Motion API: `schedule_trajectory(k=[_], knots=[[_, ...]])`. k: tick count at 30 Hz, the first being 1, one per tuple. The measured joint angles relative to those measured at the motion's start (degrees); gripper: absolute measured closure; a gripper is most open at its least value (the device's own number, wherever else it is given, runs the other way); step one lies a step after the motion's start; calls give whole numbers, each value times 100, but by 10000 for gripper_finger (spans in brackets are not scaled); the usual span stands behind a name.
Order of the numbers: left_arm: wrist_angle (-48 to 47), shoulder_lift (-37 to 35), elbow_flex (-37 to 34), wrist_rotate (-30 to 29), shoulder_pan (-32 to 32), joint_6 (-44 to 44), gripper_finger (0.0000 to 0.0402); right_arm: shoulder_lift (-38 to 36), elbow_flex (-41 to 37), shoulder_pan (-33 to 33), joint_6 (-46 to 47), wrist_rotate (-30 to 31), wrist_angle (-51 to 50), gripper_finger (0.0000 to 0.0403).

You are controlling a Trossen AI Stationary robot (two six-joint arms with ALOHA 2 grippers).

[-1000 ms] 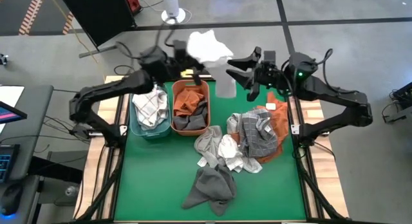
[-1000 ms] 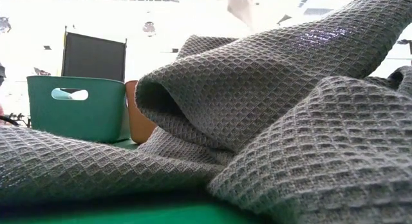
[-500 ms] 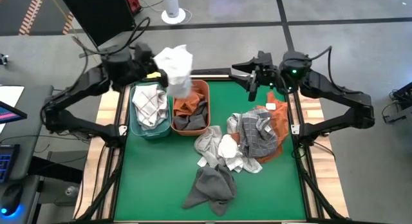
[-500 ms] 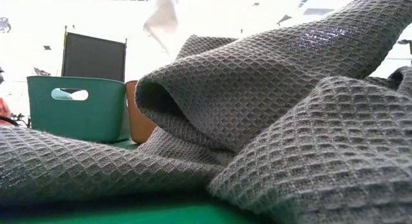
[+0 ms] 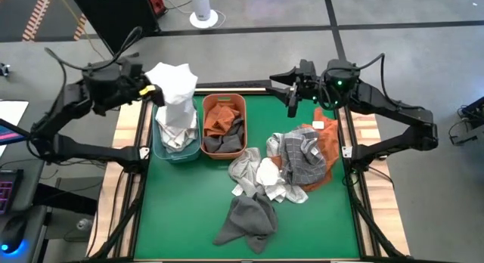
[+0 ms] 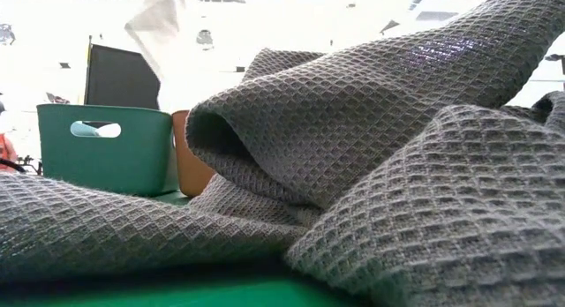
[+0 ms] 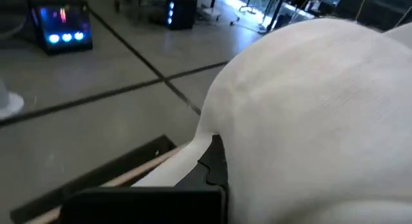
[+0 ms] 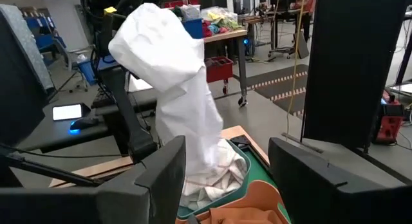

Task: Sort towels by color in basket
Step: Put the white towel into the blue bin

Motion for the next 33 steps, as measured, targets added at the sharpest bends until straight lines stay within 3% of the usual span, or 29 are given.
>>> schedule_trajectory(k=[10,19,22,27,33], knots=[[-2259,191,0,493,-3,-1182,401,0,0,-147,-3,-4,-18,157],[-3260,941,-121,484,-144,-1323,401,0,-2,-180,-3,-4,-127,157],[-3203,1123,-539,449,-144,-1289,401,0,-2,-180,-3,-4,-145,157],[-2799,1104,-1802,617,-39,-1243,401,0,-2,-180,0,-4,-323,157],[-2359,1100,-3059,589,368,-1771,401,0,-4,-174,0,-6,-392,157]])
